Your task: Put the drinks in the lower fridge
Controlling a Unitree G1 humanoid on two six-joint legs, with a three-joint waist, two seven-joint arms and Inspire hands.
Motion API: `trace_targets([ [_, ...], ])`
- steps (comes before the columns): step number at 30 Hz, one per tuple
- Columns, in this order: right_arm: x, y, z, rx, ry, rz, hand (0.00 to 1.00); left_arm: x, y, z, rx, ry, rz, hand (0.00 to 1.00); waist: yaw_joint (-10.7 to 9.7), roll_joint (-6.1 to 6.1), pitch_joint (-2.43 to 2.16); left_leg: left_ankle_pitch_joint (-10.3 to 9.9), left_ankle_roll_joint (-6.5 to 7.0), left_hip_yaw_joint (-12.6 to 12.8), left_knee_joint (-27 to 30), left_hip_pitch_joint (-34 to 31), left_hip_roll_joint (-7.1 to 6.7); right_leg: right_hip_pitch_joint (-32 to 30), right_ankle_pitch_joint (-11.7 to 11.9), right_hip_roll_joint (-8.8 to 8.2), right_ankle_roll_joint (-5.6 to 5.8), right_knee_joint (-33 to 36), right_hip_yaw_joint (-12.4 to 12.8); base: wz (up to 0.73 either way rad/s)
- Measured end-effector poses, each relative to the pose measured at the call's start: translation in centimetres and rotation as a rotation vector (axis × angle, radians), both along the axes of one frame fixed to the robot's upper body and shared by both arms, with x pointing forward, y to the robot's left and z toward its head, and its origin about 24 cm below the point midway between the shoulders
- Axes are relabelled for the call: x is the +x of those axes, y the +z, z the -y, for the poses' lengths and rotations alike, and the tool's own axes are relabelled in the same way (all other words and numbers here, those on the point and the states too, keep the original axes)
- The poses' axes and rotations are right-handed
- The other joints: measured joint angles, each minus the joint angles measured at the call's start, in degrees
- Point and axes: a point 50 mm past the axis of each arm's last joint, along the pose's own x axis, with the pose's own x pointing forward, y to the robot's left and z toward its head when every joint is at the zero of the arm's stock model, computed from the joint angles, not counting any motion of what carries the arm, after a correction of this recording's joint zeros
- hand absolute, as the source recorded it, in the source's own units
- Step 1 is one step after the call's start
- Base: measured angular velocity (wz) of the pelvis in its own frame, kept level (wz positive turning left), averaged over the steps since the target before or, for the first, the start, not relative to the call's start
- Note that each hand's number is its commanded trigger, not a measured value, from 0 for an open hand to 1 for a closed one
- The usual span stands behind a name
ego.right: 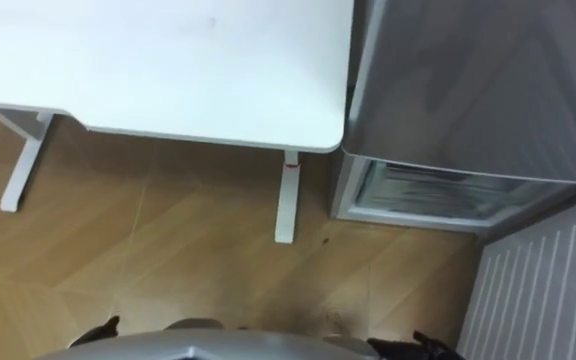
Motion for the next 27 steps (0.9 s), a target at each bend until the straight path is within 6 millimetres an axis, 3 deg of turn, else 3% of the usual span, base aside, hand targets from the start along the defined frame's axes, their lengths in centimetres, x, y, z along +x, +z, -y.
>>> trace_targets([
  [6, 0.7, 0.0, 0.1, -0.015, 0.047, -0.012, 0.0, 1.1, -0.1, 0.1, 0.011, -0.046, -0.012, 0.0, -0.11, 0.13, 0.19, -0.09, -0.11, -0.13, -0.21, 1.25, 0.05, 0.13, 0.24, 0.32, 0.04, -0.14, 3.21, -0.18],
  [18, 0.5, -0.2, -0.4, 0.005, 0.026, -0.032, 0.0, 1.3, -0.2, 0.1, 0.018, -0.07, -0.051, 0.0, -2.67, 0.29, -0.03, -0.18, 0.1, -0.12, -0.81, 1.68, 0.03, 0.27, 1.42, 0.97, 0.36, -0.94, 4.71, -0.04],
  [27, 0.6, -0.2, -0.4, -0.048, -0.015, -0.037, 0.0, 1.6, -0.3, 0.3, 0.019, -0.148, -0.066, 0.0, -2.78, 0.81, -0.06, -0.32, 0.29, -0.17, -1.52, 2.76, 0.0, 0.59, 1.42, 1.15, 0.36, -1.1, 6.38, -0.06],
])
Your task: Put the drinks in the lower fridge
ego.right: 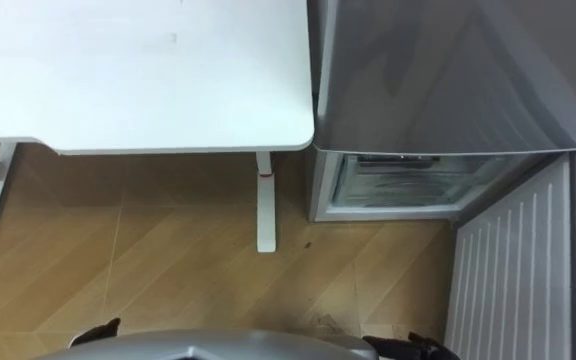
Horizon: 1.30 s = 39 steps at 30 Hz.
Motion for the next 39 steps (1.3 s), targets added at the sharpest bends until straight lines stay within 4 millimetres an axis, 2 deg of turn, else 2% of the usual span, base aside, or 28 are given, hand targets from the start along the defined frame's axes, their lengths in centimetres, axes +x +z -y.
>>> trace_targets([
  [5, 0.7, 0.2, 0.6, -0.068, 0.036, 0.001, 0.0, 0.3, -0.1, 0.3, -0.007, -0.015, 0.005, 0.0, 0.0, 0.6, -0.41, 0.0, 0.02, 0.33, -0.3, 0.02, -0.04, -0.36, 0.0, -0.02, 0.0, 0.24, 0.35, -0.03],
  [8, 1.8, 0.6, 1.5, -0.132, 0.037, 0.044, 0.0, 0.3, 0.0, 0.3, -0.013, -0.017, 0.007, 0.0, -0.24, 0.4, -0.38, 0.01, 0.03, 0.7, -0.44, 0.44, -0.03, -0.38, 0.0, -0.01, 0.0, 0.43, 1.07, -0.11],
  [10, 4.3, 1.6, 2.5, -0.192, 0.068, 0.139, 0.0, 0.1, 0.2, 0.1, -0.015, 0.0, 0.024, 0.0, -1.51, 0.22, -0.39, 0.02, 0.03, 1.13, -0.53, 0.61, 0.01, -0.4, 0.0, -0.03, 0.01, 0.43, 1.22, -0.11],
  [11, 6.2, 2.5, 3.4, -0.246, 0.079, 0.213, 0.0, 0.2, 0.2, -0.2, -0.01, 0.017, 0.032, 0.0, -2.19, -0.16, -0.4, 0.03, 0.03, 1.17, -0.54, 0.76, 0.02, -0.4, 0.0, -0.02, 0.01, 0.48, 1.32, -0.06],
  [12, 7.0, 3.0, 3.9, -0.274, 0.076, 0.247, 0.0, 0.2, 0.3, -0.4, -0.005, 0.021, 0.035, 0.0, -2.58, -0.49, -0.41, 0.02, 0.03, 1.24, -0.59, 0.87, 0.02, -0.4, 0.01, -0.01, 0.01, 0.53, 1.62, -0.11],
  [14, 10.5, 5.8, 6.2, -0.412, 0.049, 0.392, 0.0, 0.3, 0.5, -1.1, 0.012, 0.043, 0.05, 0.0, -2.96, -1.93, -0.34, 0.04, 0.05, 1.67, -1.15, 1.62, 0.04, -0.49, -0.01, 0.12, 0.03, 0.97, 2.61, -0.19],
  [15, 11.3, 6.6, 6.8, -0.451, 0.04, 0.433, 0.0, 0.4, 0.6, -1.3, 0.017, 0.046, 0.056, 0.0, -3.11, -2.32, -0.36, 0.03, 0.05, 1.68, -1.15, 1.69, 0.02, -0.5, -0.02, 0.09, 0.04, 0.98, 2.8, -0.16],
  [16, 12.7, 8.5, 7.8, -0.526, 0.03, 0.513, 0.0, 0.5, 0.8, -1.5, 0.025, 0.042, 0.068, 0.0, -3.4, -3.16, -0.3, 0.03, 0.05, 1.7, -1.15, 1.7, -0.05, -0.55, -0.06, 0.01, 0.12, 0.98, 2.83, -0.09],
  [17, 13.8, 10.3, 8.7, -0.599, 0.014, 0.588, 0.0, 0.4, 1.0, -1.8, 0.038, 0.038, 0.082, 0.0, -3.56, -3.24, -0.47, 0.03, 0.05, 1.82, -1.11, 1.61, -0.05, -0.64, -0.05, 0.0, 0.16, 0.87, 2.74, -0.06],
  [18, 14.7, 12.1, 9.4, -0.666, -0.008, 0.657, 0.0, 0.1, 1.2, -2.1, 0.055, 0.035, 0.085, 0.0, -3.84, -4.3, -0.49, 0.03, 0.05, 1.9, -1.11, 1.46, -0.04, -0.8, -0.03, 0.01, 0.19, 0.9, 2.74, -0.04],
  [19, 15.1, 13.0, 9.7, -0.699, -0.013, 0.686, 0.0, 0.0, 1.2, -2.3, 0.064, 0.034, 0.084, 0.0, -3.92, -4.41, -0.46, 0.03, 0.05, 1.93, -1.11, 1.33, -0.03, -0.94, -0.03, 0.02, 0.19, 0.9, 2.76, 0.0],
  [20, 15.8, 14.7, 10.2, -0.777, -0.012, 0.746, 0.0, -0.3, 1.3, -2.6, 0.084, 0.027, 0.075, 0.0, -4.24, -4.61, -0.46, 0.01, 0.05, 1.99, -1.11, 1.08, -0.03, -1.16, -0.01, 0.03, 0.21, 0.83, 2.86, 0.0],
  [21, 16.1, 16.2, 10.7, -0.853, -0.027, 0.795, 0.0, -0.7, 1.3, -2.7, 0.092, 0.028, 0.07, 0.0, -4.66, -4.84, -0.71, -0.01, 0.07, 1.99, -1.12, 0.74, -0.05, -1.56, 0.01, 0.02, 0.23, 0.9, 2.98, 0.0],
  [24, 16.0, 18.6, 12.2, -0.99, -0.093, 0.855, 0.0, -1.1, 1.2, -2.3, 0.089, 0.033, 0.07, 0.0, -4.75, -4.43, -0.7, -0.14, 0.27, 2.06, -1.13, 0.22, -0.05, -1.99, 0.23, 0.02, 0.38, 1.11, 3.07, 0.0],
  [25, 15.9, 18.8, 12.4, -1.009, -0.099, 0.853, 0.0, -1.2, 1.2, -2.3, 0.089, 0.034, 0.067, 0.0, -4.75, -4.27, -0.75, -0.15, 0.28, 2.09, -1.13, 0.23, -0.05, -1.99, 0.24, 0.01, 0.4, 1.13, 3.06, 0.0],
  [26, 15.7, 19.1, 12.8, -1.036, -0.119, 0.847, 0.0, -1.4, 1.2, -2.3, 0.089, 0.037, 0.064, 0.0, -4.76, -4.32, -0.98, -0.15, 0.28, 2.08, -1.13, 0.29, -0.04, -1.96, 0.25, 0.0, 0.41, 1.23, 3.02, 0.0],
  [28, 15.5, 19.4, 13.2, -1.06, -0.144, 0.842, 0.0, -1.5, 1.2, -2.2, 0.086, 0.056, 0.067, 0.0, -5.04, -3.56, -0.98, -0.15, 0.29, 2.08, -1.16, 0.31, -0.03, -1.96, 0.27, -0.01, 0.4, 1.28, 2.93, 0.0],
  [29, 15.2, 19.4, 13.5, -1.069, -0.161, 0.835, 0.0, -1.7, 1.1, -2.1, 0.083, 0.067, 0.068, 0.0, -5.23, -3.04, -1.22, -0.15, 0.29, 2.08, -1.17, 0.39, -0.04, -1.92, 0.27, -0.03, 0.4, 1.33, 2.88, 0.0],
  [33, 14.4, 19.2, 14.6, -1.051, -0.224, 0.798, 0.0, -2.2, 1.2, -2.2, 0.082, 0.092, 0.068, 0.0, -5.52, -2.61, -1.27, -0.13, 0.29, 1.96, -1.3, 0.78, 0.08, -1.5, 0.29, 0.03, 0.37, 1.33, 2.39, 0.03],
  [35, 14.0, 18.8, 15.6, -1.042, -0.248, 0.743, 0.0, -2.4, 1.3, -2.4, 0.078, 0.103, 0.067, 0.0, -5.75, -2.86, -1.15, -0.13, 0.3, 1.92, -1.36, 0.82, 0.1, -1.33, 0.28, -0.02, 0.36, 1.3, 2.17, 0.1],
  [39, 11.8, 16.8, 17.5, -0.962, -0.415, 0.615, 0.0, -3.2, 1.4, -2.9, 0.086, 0.146, 0.043, 0.0, -6.0, -4.59, -0.89, -0.11, 0.34, 1.66, -1.17, 1.23, 0.03, -0.36, 0.21, -0.06, 0.41, 0.26, 2.65, 0.06],
])
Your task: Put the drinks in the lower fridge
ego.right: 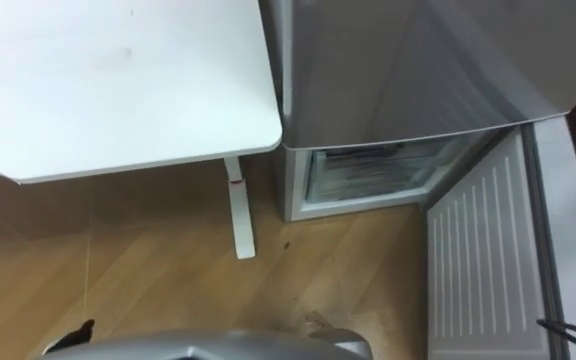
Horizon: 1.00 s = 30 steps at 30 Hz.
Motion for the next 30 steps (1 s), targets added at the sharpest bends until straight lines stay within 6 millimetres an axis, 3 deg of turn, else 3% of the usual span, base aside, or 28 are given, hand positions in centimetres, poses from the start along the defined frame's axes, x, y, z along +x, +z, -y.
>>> trace_targets([
  [2, -1.8, -1.9, 0.4, 0.103, -0.095, -0.038, 0.0, -0.6, 0.2, -0.5, 0.006, 0.011, -0.018, 0.0, -0.26, -1.2, 0.06, -0.01, 0.0, -0.33, 0.25, -0.44, 0.02, -0.16, 0.02, 0.26, -0.02, 0.03, -0.17, 0.05],
  [6, -4.5, -3.8, 1.0, 0.242, -0.237, -0.067, 0.0, -1.0, 0.3, -0.9, 0.01, 0.03, -0.032, 0.0, -0.42, -1.64, 0.16, -0.09, 0.1, -0.36, 0.52, -1.07, -0.02, -0.34, 0.12, 0.28, 0.01, 0.14, -0.29, 0.03],
  [11, -6.2, -4.1, 1.7, 0.328, -0.316, -0.024, 0.0, -1.1, 0.4, -1.2, 0.015, 0.039, -0.037, 0.0, -1.13, -0.79, 0.1, -0.15, 0.13, -0.39, 0.91, -1.33, -0.08, 0.01, 0.15, 0.15, -0.01, -0.04, -1.63, 0.08],
  [17, -7.4, -5.5, 1.1, 0.436, -0.366, -0.016, 0.0, -1.2, 0.5, -1.4, 0.01, 0.058, -0.061, 0.0, -1.71, 0.18, 0.13, -0.18, 0.08, -0.82, 0.95, -1.27, -0.05, 0.4, 0.16, 0.13, -0.03, -0.16, -2.46, 0.09],
  [24, -10.3, -7.5, -0.3, 0.568, -0.502, -0.047, 0.0, -1.4, 0.5, -1.7, 0.016, 0.062, -0.078, 0.0, -1.58, 0.14, 0.14, -0.18, 0.08, -1.28, 0.98, -0.94, -0.05, 0.59, 0.03, 0.18, -0.12, -0.27, -2.05, 0.01],
  [30, -11.0, -8.3, -1.1, 0.62, -0.557, 0.005, 0.0, -1.1, 0.5, -1.5, 0.001, 0.06, -0.071, 0.0, -1.04, 0.29, 0.39, -0.18, 0.08, -1.13, 1.03, -0.85, 0.0, 0.52, 0.05, 0.3, -0.16, -0.27, -1.59, -0.02],
])
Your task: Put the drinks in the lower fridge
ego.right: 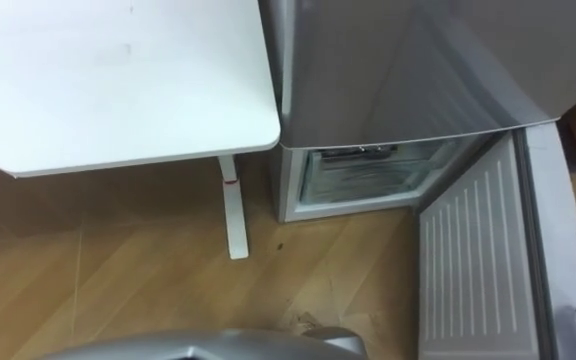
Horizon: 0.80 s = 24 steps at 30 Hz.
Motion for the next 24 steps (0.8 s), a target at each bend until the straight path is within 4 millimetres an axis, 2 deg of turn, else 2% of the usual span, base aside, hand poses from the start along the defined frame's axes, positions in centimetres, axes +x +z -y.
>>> trace_targets([
  [4, 0.0, -0.6, -0.7, 0.014, -0.093, 0.103, 0.0, 1.2, 0.0, 0.1, -0.005, -0.015, 0.031, 0.0, 1.15, 0.48, -0.05, -0.01, -0.01, 0.68, -0.05, -0.46, 0.13, -0.7, 0.03, 0.15, -0.05, 0.15, 0.76, -0.08],
  [6, 0.1, -1.4, -1.8, 0.025, -0.133, 0.178, 0.0, 1.8, -0.1, 0.3, -0.008, -0.02, 0.046, 0.0, 2.42, 0.68, 0.02, -0.13, -0.16, 1.43, -0.1, -0.33, 0.42, -1.0, 0.25, 0.48, -0.17, 0.13, 1.59, -0.22],
  [10, 0.4, -2.6, -4.0, 0.044, -0.164, 0.319, 0.0, 2.4, -0.3, 0.9, -0.018, -0.038, 0.056, 0.0, 2.52, 1.21, -0.09, -0.46, -0.33, 1.31, 0.06, -0.54, 0.72, -0.92, 0.53, 0.73, -0.36, 0.14, 1.49, -0.04],
  [13, 0.7, -3.8, -6.3, 0.089, -0.103, 0.387, 0.0, 3.5, -0.7, 2.2, -0.039, -0.078, 0.068, 0.0, 3.05, 2.26, -0.36, -0.52, -0.4, 1.24, 0.09, -1.45, 0.91, -1.75, 0.72, 0.83, -0.54, 0.29, 1.39, -0.04],
  [14, 1.0, -4.3, -7.4, 0.121, -0.077, 0.413, 0.0, 3.8, -1.0, 3.0, -0.055, -0.096, 0.062, 0.0, 3.74, 2.9, -0.22, -0.51, -0.41, 1.25, 0.07, -1.55, 1.05, -1.84, 1.08, 0.94, -0.54, 0.28, 1.34, -0.13],
  [16, 1.7, -5.0, -9.4, 0.176, -0.042, 0.459, 0.0, 4.3, -1.4, 3.9, -0.072, -0.118, 0.066, 0.0, 4.9, 4.08, -0.42, -0.52, -0.41, 1.21, 0.02, -1.75, 1.11, -2.01, 1.22, 0.98, -0.59, 0.31, 1.17, -0.17],
  [17, 2.8, -5.4, -11.0, 0.215, -0.029, 0.522, 0.0, 4.5, -1.5, 4.3, -0.083, -0.142, 0.062, 0.0, 5.28, 5.01, -0.36, -0.53, -0.41, 1.18, -0.04, -1.73, 1.12, -2.13, 1.28, 0.99, -0.65, 0.33, 1.08, -0.17],
  [19, 4.3, -5.8, -13.2, 0.283, 0.032, 0.602, 0.0, 4.7, -1.7, 5.0, -0.1, -0.177, 0.057, 0.0, 5.61, 5.94, -0.52, -0.54, -0.41, 0.93, -0.08, -1.72, 1.12, -2.15, 1.43, 0.98, -0.61, 0.33, 0.26, -0.01],
  [21, 6.2, -6.0, -16.6, 0.385, 0.231, 0.657, 0.0, 5.2, -1.8, 5.7, -0.11, -0.215, 0.057, 0.0, 6.2, 6.41, -0.4, -0.52, -0.42, -0.39, 0.11, -2.32, 0.99, -2.07, 1.44, 0.72, -0.61, 0.34, -2.29, 0.23],
  [22, 6.6, -6.0, -17.4, 0.407, 0.278, 0.67, 0.0, 5.3, -1.8, 5.8, -0.111, -0.218, 0.059, 0.0, 6.75, 6.54, -0.42, -0.5, -0.44, -0.42, 0.17, -2.38, 1.0, -2.07, 1.44, 0.73, -0.61, 0.33, -2.43, 0.14],
  [24, 8.0, -5.7, -20.7, 0.535, 0.566, 0.704, 0.0, 5.8, -1.8, 6.1, -0.109, -0.226, 0.075, 0.0, 9.49, 6.55, -0.38, -0.49, -0.48, -0.34, 0.36, -2.32, 1.11, -1.83, 1.43, 0.75, -0.62, 0.21, -3.11, 0.04],
])
